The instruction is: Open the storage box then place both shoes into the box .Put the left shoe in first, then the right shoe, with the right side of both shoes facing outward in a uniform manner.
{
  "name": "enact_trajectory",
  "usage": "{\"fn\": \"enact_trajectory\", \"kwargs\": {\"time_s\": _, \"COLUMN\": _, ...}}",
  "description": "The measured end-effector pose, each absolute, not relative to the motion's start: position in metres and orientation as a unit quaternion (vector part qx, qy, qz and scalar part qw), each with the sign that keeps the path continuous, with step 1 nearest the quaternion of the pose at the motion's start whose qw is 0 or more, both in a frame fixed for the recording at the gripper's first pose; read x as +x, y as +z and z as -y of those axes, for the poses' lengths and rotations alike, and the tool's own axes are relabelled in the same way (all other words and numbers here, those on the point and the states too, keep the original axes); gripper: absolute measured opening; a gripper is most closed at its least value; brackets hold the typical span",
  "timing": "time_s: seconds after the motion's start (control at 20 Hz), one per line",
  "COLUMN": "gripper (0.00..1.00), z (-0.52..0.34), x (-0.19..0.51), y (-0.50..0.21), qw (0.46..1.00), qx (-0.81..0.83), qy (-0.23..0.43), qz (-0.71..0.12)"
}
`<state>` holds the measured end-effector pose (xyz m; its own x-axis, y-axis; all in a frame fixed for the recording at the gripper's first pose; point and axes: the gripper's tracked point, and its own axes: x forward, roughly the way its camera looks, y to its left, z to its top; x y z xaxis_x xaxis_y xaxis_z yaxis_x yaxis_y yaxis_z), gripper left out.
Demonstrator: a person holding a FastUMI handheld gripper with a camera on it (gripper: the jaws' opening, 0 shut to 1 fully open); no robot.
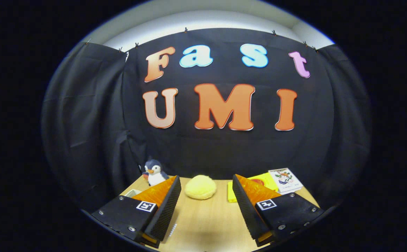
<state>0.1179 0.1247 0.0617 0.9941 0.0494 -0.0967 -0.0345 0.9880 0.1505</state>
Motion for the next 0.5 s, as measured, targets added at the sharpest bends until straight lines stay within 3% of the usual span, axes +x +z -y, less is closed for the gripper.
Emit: {"fn": "enact_trajectory", "kwargs": {"time_s": 0.5, "gripper": 0.89, "z": 0.008, "x": 0.078, "y": 0.123, "qw": 0.994, "qx": 0.013, "qy": -0.062, "qz": 0.092}}
